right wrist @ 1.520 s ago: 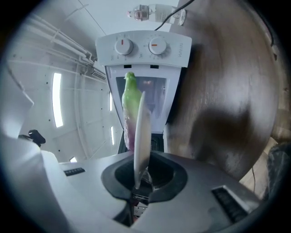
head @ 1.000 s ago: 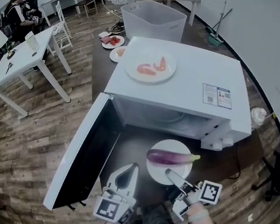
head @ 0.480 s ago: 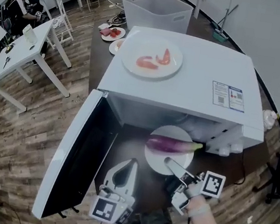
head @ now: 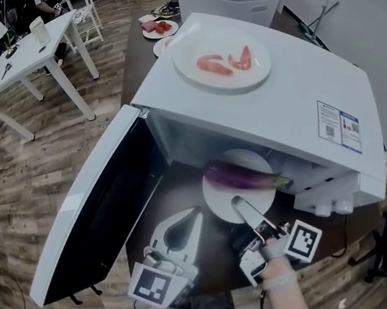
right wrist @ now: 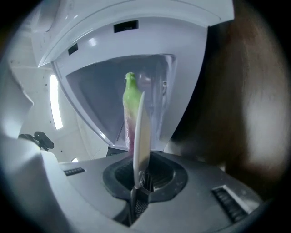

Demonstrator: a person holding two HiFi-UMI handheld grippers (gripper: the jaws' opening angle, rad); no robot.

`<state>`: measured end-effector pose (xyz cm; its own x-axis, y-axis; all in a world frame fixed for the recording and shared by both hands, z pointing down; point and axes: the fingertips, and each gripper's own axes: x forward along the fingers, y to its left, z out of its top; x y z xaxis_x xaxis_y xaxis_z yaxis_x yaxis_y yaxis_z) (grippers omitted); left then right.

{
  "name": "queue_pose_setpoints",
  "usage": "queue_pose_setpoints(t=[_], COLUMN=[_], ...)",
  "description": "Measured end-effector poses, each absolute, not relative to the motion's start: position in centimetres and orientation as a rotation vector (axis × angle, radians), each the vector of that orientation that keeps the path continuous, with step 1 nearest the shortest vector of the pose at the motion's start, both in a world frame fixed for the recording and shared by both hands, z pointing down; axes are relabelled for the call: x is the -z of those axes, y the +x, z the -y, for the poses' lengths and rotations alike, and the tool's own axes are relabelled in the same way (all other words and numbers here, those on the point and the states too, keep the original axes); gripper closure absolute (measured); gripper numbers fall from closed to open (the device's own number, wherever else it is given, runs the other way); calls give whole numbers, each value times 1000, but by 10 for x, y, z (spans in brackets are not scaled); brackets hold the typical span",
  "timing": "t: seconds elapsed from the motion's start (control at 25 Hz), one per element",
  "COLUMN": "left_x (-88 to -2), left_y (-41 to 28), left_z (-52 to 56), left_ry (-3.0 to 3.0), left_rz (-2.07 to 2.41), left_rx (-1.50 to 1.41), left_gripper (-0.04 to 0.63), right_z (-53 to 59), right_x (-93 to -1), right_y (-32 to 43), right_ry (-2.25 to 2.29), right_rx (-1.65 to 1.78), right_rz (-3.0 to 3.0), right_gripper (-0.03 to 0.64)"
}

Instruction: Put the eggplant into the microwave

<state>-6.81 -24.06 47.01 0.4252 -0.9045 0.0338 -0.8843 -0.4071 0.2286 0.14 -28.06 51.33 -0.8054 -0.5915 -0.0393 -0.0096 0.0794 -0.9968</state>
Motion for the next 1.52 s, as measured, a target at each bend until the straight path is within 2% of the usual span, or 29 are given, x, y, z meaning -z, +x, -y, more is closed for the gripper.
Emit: queue_pose_setpoints(t=[1.52], left_x=[-510], left_y=[-33], left_z=[278], left_ry=[2467], left_rz=[1419], left_rx=[-50], left_gripper=[603], right_z=[335], right_x=[-523], right_y=[-22], right_ry=[-651], right_rx=[1768], right_rz=[-1844], right_gripper=[594])
